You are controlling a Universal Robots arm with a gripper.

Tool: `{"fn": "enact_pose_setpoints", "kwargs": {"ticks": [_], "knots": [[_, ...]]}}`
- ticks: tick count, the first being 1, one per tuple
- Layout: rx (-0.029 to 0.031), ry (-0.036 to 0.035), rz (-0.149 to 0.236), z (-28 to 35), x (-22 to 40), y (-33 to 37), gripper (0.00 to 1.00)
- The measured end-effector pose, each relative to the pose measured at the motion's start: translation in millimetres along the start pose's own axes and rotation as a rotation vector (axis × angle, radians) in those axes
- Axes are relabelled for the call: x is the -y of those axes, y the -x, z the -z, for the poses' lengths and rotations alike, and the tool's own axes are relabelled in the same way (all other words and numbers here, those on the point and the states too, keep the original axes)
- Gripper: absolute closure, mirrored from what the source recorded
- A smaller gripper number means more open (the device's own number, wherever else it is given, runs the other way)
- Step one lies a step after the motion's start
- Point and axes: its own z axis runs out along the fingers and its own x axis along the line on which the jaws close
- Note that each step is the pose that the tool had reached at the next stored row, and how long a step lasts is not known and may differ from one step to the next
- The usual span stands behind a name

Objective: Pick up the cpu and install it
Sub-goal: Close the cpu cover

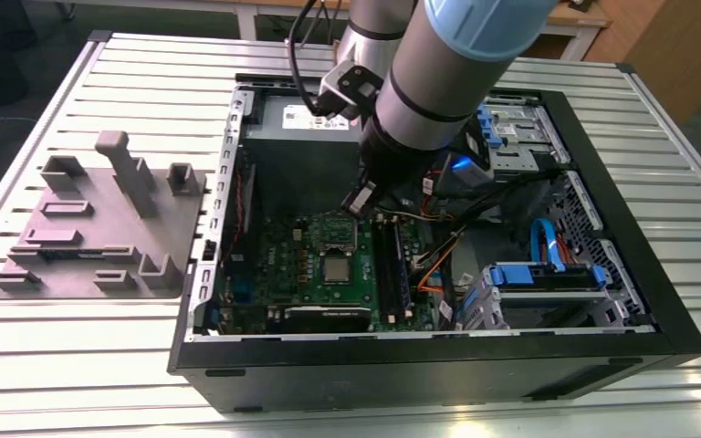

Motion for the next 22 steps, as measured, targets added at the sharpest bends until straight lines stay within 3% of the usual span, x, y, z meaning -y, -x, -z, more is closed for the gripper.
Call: {"fn": "enact_pose_setpoints", "kwargs": {"ticks": [22], "knots": [[-0.0003, -0.0002, 0.0, 0.5, 2.0, -4.9, 0.89]]}}
